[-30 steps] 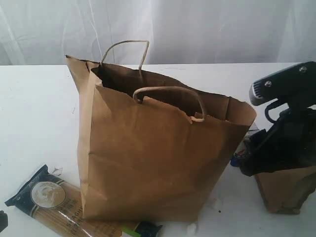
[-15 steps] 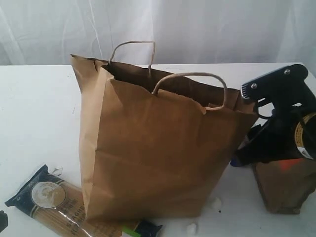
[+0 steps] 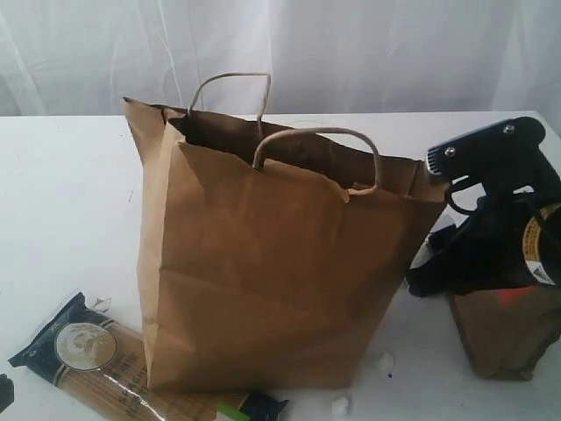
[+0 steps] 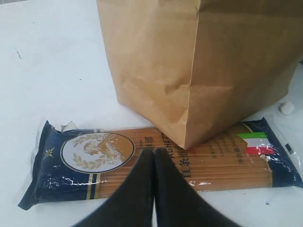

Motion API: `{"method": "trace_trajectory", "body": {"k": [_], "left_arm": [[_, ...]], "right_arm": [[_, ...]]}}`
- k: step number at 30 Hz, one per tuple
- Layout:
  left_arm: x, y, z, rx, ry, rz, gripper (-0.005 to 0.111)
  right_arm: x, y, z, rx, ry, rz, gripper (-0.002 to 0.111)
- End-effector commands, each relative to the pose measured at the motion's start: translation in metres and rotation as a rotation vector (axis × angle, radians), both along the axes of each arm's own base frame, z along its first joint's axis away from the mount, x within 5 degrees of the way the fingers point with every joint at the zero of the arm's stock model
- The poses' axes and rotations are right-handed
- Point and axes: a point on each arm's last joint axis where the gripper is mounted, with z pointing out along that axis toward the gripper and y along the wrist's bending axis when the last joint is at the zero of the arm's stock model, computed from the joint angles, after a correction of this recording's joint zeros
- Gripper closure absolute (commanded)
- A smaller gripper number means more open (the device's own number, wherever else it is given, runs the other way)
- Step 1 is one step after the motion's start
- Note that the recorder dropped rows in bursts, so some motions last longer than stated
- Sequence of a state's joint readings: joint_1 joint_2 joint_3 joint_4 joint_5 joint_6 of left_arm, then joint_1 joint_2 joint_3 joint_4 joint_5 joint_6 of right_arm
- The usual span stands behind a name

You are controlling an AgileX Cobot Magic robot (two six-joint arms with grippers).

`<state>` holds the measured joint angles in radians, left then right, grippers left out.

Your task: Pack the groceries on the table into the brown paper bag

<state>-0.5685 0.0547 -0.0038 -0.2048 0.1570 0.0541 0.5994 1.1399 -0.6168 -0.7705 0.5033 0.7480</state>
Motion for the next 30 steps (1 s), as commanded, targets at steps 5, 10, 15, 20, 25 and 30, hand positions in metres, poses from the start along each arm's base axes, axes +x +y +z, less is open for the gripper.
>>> {"method": "trace_trajectory", "body": {"k": [5, 10, 15, 20, 25, 30], "left_arm": [[0.0, 0.0, -0.001, -0.009, 0.001, -0.001, 0.107], [0.0, 0.0, -0.001, -0.009, 0.001, -0.001, 0.107], [0.0, 0.0, -0.001, -0.009, 0.001, -0.001, 0.107], [0.0, 0.0, -0.001, -0.009, 0.001, -0.001, 0.107], [0.0, 0.0, -0.001, -0.009, 0.001, -0.001, 0.107], [0.0, 0.0, -0.001, -0.009, 0.001, -0.001, 0.107]], "right_arm": [[-0.026, -0.021, 0.038, 0.094, -0.137, -0.041, 0.053], [-0.038, -0.04, 0.042, 0.02, -0.111, -0.15, 0.053], [-0.04, -0.046, 0.041, 0.01, -0.1, -0.214, 0.053], [-0.038, -0.051, 0.044, 0.039, -0.142, -0.314, 0.053], [-0.037, -0.052, 0.045, 0.03, -0.16, -0.328, 0.053], [-0.03, -0.049, 0.038, 0.001, -0.13, -0.334, 0.053]]}}
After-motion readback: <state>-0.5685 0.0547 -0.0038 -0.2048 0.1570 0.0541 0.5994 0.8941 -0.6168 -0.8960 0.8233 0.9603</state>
